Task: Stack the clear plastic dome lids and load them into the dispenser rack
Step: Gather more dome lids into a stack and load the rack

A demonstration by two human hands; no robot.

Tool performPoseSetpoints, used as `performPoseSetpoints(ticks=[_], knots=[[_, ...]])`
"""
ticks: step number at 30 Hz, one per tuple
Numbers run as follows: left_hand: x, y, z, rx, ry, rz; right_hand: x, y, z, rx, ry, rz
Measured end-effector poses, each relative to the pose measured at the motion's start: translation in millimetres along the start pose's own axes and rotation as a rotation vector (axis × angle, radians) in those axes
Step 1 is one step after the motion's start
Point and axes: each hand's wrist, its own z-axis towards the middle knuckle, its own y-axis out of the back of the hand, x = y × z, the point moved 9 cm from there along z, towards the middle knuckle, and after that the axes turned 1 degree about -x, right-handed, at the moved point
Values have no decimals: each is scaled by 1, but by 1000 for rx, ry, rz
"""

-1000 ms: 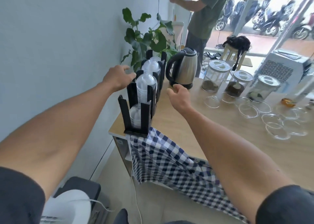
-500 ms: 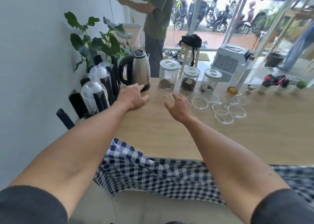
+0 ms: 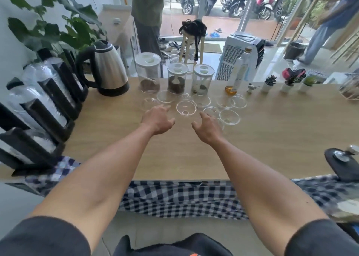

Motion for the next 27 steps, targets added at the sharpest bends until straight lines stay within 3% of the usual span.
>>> performPoseSetpoints(ticks=[10, 15, 19, 24, 27], knots=[[-57, -55, 31, 74, -41, 70, -59, -1, 14, 22, 59, -31], [-66, -75, 64, 78, -103, 139, -64, -19, 19, 64, 121, -247], [-64, -89, 88, 36, -146, 157, -70, -33, 23, 2, 150, -334], [-61, -99, 103, -38, -214, 224, -64, -17, 16, -347, 137, 17], [-55, -103, 106, -68, -248, 234, -74, -3, 19, -446, -121, 392]])
